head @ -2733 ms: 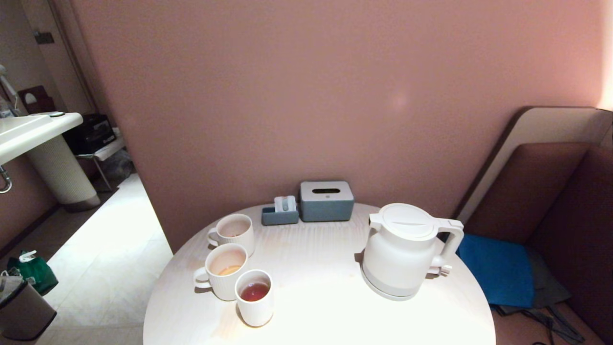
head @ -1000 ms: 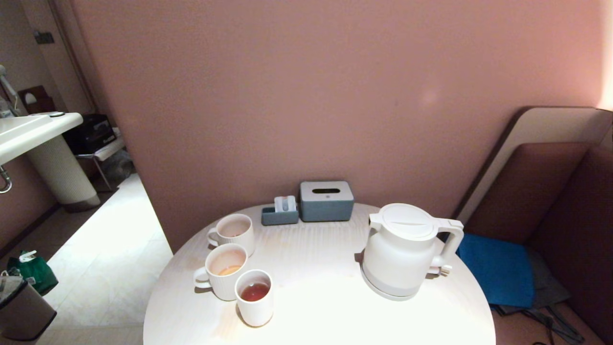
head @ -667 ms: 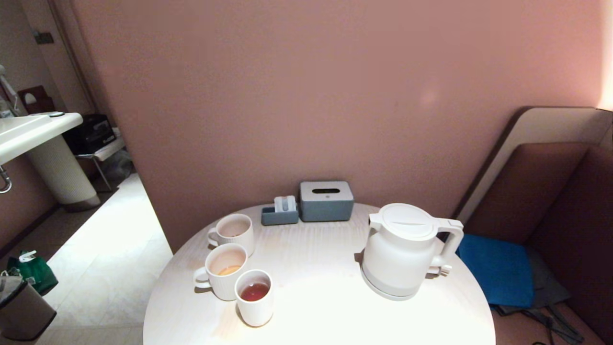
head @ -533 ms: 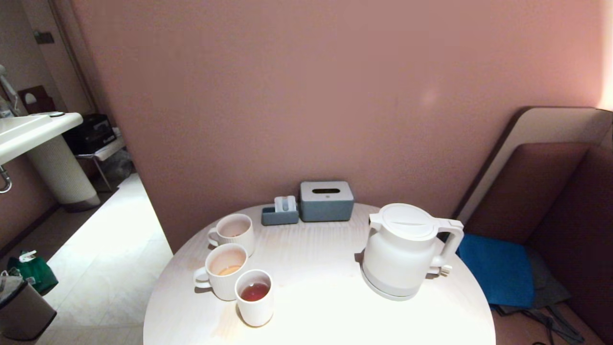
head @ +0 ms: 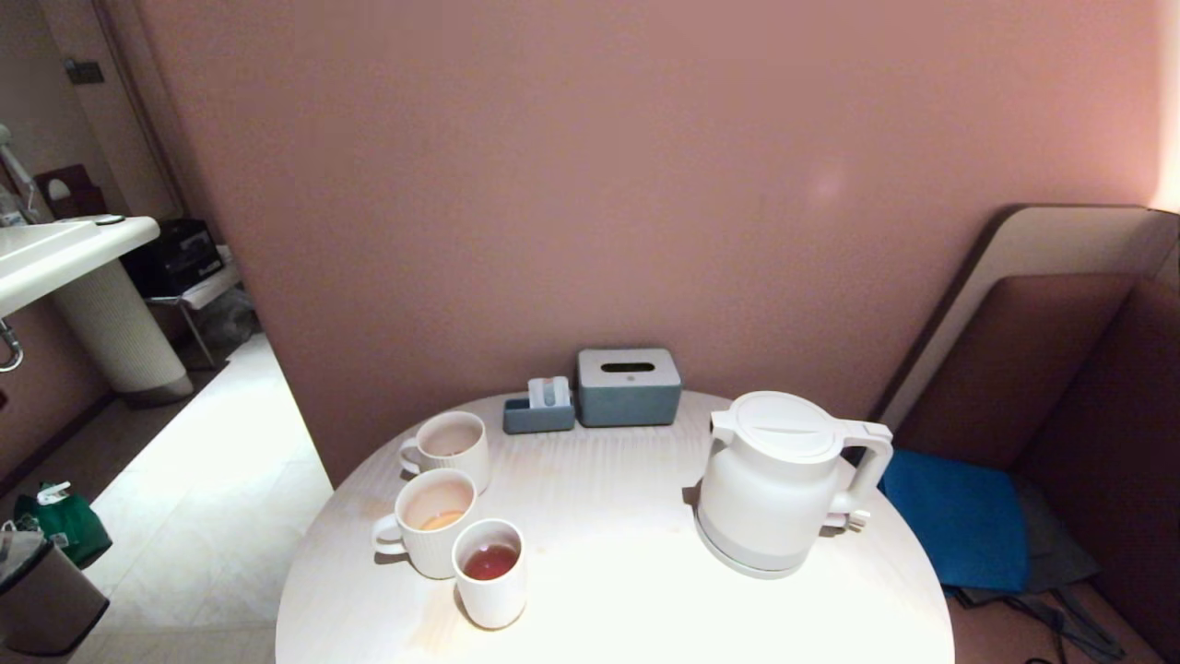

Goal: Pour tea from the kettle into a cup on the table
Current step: Pick up the cup

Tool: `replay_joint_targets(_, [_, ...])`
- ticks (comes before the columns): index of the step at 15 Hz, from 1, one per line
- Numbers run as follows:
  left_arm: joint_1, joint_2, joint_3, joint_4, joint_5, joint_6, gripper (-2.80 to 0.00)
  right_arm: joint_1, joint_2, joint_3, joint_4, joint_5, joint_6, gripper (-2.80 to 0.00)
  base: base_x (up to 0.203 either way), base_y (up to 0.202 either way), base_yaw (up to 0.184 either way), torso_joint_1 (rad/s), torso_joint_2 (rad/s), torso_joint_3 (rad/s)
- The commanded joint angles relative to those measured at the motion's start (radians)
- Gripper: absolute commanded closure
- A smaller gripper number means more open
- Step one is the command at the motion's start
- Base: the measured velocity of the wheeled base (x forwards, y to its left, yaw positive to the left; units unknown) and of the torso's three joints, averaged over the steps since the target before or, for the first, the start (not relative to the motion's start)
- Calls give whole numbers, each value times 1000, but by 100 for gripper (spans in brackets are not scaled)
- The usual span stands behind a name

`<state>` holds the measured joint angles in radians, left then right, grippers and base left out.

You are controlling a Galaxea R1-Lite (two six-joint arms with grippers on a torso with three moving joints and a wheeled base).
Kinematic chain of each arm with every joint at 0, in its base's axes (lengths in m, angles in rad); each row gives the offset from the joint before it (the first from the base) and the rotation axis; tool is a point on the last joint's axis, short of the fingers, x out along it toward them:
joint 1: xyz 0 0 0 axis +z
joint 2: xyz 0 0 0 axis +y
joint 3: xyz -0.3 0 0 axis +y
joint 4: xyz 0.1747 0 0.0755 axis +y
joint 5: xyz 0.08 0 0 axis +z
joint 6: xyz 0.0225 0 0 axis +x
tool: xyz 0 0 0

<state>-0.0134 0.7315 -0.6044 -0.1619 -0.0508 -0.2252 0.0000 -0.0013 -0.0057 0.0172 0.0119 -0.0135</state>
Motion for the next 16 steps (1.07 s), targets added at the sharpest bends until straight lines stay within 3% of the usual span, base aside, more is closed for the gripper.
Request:
replay_joint_targets(1, [-5, 190, -77, -11, 13, -28, 0, 0, 1, 0, 0, 0, 0, 0, 0, 0, 0, 0, 0, 0])
replay_joint_targets(3, [-12, 272, -140, -16, 47, -23, 0, 0, 1, 1, 0, 0, 0, 0, 0, 0, 0, 0, 0, 0])
replay_joint_targets(6, [-88, 317, -171, -18, 81, 62, 0, 0, 1, 1, 0, 0, 0, 0, 0, 0, 0, 0, 0, 0])
replay_joint_targets(11, [-216, 379, -163, -35, 204, 78, 0, 0, 1, 0, 0, 0, 0, 0, 0, 0, 0, 0, 0, 0])
replay_joint_targets(13, [-291, 412, -111, -105, 244, 86, 0, 0, 1, 0, 0, 0, 0, 0, 0, 0, 0, 0, 0, 0])
replay_joint_targets(16, [-389, 506, 32, -365, 358, 145, 0, 0, 1, 0, 0, 0, 0, 0, 0, 0, 0, 0, 0, 0])
